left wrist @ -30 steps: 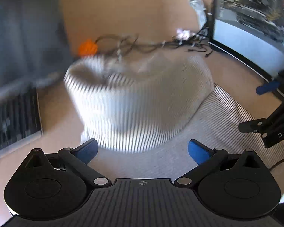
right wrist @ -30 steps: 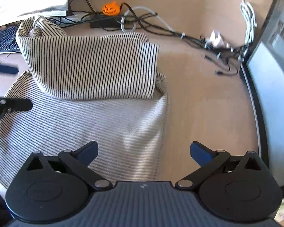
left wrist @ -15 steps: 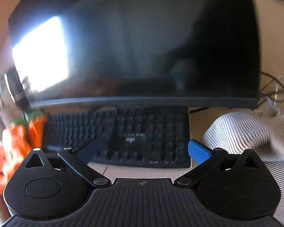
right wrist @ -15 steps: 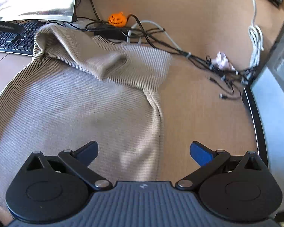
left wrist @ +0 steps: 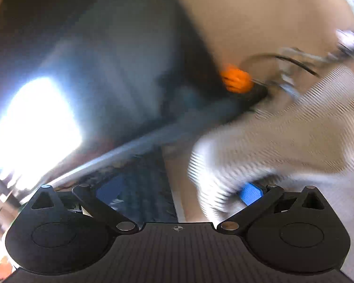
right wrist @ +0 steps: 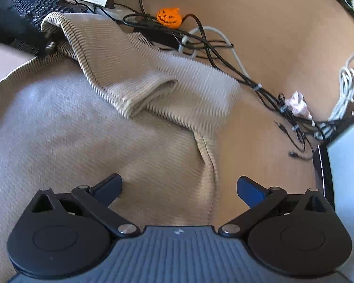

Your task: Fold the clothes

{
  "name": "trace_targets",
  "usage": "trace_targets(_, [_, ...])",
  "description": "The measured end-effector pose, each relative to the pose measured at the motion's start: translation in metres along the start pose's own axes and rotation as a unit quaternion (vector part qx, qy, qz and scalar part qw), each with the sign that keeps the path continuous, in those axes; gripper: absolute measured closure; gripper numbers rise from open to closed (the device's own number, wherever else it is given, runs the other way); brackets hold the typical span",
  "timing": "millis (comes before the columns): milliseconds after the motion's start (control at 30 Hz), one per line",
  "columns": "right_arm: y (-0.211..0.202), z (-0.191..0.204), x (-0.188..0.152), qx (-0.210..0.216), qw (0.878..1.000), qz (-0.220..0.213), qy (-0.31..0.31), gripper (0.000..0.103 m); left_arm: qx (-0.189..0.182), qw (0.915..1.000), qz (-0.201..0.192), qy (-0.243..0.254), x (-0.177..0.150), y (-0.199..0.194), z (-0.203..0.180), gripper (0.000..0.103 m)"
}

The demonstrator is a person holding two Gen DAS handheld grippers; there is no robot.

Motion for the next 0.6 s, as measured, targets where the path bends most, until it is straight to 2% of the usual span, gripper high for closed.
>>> trace_targets(33, [-0.002,-0.002,-0.002,0.002,1.000,0.001,0.002,0.000,0.019,0.9981,0.011,-0.057,0.002,0.003,0.022,0.000])
trace_targets(67, [-0.004,-0.004,-0.005,0.003,1.000,0.002,0.004,0.000,0.030,0.9910,0.030,-0.127,0.000,0.005,0.047,0.000])
trace_targets(100, [-0.006,-0.006,-0.007,0.005,1.000,0.003,0.006,0.000,0.029,0.9776,0.051,-0.202,-0.007,0.007,0.072,0.000])
trace_targets(133, [-0.008,-0.008,-0.009,0.006,1.000,0.004,0.008,0.000,0.016,0.9591,0.075,-0.273,-0.018,0.009,0.092,0.000])
trace_targets(167, [-0.010,-0.010,-0.012,0.008,1.000,0.004,0.010,0.000,-0.004,0.9342,0.104,-0.341,-0.032,0.012,0.108,0.000])
trace_targets(200, [-0.010,-0.009,-0.002,0.008,1.000,-0.011,0.005,0.000,-0.028,0.9012,0.139,-0.410,-0.049,0.016,0.121,0.000])
trace_targets(233, [-0.010,-0.007,0.009,0.007,1.000,-0.030,-0.001,0.000,-0.043,0.8822,0.159,-0.441,-0.059,0.017,0.126,0.000])
trace_targets(300, [-0.007,0.001,0.039,0.023,0.998,-0.060,-0.007,0.000,-0.066,0.8628,0.182,-0.467,-0.073,0.013,0.131,0.000])
trace_targets(433, [0.014,0.049,0.104,0.068,0.990,-0.113,-0.051,0.000,-0.110,0.8185,0.228,-0.516,-0.101,0.006,0.141,0.000])
trace_targets(467, [0.022,0.063,0.117,0.074,0.988,-0.119,-0.065,0.000,-0.110,0.8263,0.220,-0.506,-0.102,-0.001,0.146,0.000])
trace_targets(533, [0.045,0.086,0.134,0.083,0.986,-0.113,-0.087,0.000,-0.098,0.8683,0.179,-0.452,-0.094,-0.019,0.154,0.000])
trace_targets(600, [0.064,0.088,0.141,0.058,0.988,-0.103,-0.099,0.000,-0.091,0.9087,0.141,-0.382,-0.085,-0.038,0.155,0.000])
Point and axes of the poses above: each gripper's, at about its wrist camera, not at the fingertips, and y roughly the way its jaws point, z to its left, x to its top, the point moved 6 cm from there along y, roughly the way its jaws point, and after that the axes turned 4 degrees about -y, right-handed, at the moved point
